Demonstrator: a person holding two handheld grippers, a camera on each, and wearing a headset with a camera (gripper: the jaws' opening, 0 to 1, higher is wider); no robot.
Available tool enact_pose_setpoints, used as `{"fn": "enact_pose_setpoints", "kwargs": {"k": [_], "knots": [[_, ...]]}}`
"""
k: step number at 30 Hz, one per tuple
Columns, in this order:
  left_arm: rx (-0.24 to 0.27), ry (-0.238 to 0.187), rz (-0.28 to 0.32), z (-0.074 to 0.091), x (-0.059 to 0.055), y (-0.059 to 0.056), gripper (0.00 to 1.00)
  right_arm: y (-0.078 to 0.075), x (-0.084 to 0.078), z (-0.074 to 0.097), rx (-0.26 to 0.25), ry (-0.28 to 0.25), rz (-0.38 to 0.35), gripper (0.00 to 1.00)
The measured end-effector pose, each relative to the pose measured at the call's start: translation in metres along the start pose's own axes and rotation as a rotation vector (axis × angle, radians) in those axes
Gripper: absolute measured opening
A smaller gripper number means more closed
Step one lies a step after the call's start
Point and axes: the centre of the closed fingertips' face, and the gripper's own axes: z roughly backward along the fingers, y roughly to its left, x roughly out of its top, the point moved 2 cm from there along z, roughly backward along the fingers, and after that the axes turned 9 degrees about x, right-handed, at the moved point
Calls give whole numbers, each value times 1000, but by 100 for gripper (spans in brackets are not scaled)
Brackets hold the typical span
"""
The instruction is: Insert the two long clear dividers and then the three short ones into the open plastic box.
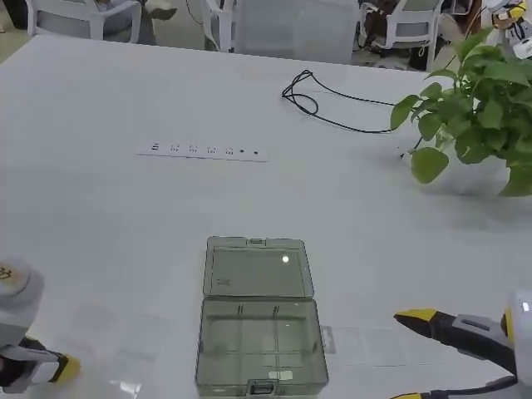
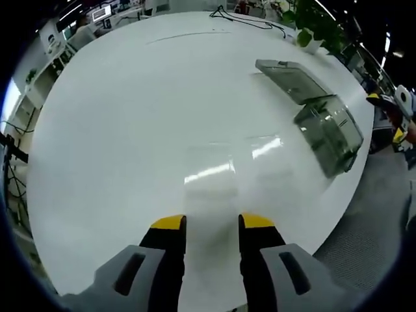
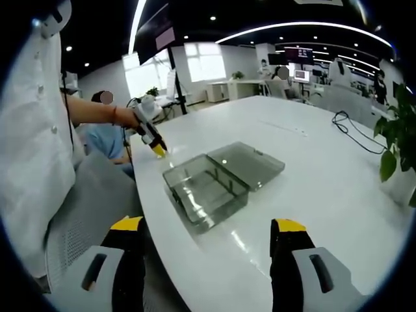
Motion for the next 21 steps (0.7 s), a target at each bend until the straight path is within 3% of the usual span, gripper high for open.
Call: {"fn": "enact_pose_setpoints", "kwargs": {"k": [11, 21], "knots": [[-76, -128, 116, 23, 27, -16, 30, 4, 12, -5, 12, -7, 11, 78], [-191, -268, 174, 53, 59, -52, 30, 15, 38, -13, 36, -53, 32, 74]]}}
